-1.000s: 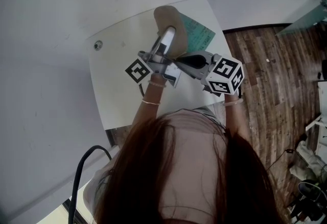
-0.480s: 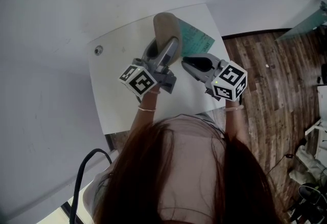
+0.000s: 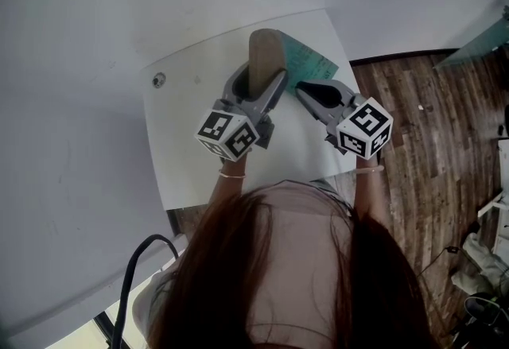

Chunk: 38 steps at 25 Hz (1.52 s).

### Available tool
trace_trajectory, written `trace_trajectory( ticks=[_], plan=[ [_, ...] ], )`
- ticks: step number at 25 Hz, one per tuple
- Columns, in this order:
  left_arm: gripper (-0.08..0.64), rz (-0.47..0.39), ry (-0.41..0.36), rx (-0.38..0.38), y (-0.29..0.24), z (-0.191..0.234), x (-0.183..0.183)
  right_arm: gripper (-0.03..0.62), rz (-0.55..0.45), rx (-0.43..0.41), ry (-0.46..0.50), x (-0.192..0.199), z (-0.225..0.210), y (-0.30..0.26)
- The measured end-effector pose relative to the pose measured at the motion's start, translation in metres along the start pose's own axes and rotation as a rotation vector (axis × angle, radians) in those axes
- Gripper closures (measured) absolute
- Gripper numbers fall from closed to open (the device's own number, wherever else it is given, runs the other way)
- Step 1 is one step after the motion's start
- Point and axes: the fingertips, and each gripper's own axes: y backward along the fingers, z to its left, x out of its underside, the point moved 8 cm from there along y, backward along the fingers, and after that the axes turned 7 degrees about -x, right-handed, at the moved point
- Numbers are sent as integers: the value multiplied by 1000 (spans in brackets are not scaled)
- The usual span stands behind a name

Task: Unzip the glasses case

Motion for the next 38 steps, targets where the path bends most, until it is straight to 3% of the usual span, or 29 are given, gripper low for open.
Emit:
trace_trajectory(
  ticks=[8,29,38],
  plan=[
    [270,28,-128,-89,3,-1,2,560,-2,41,12,-2,-7,2],
    [270,74,-243,-201,13,-5,11,580,-8,116,24,4,-24,9],
    [270,78,-265,-234,38,5,6,589,-12,210,69,1,-10,1]
  ],
)
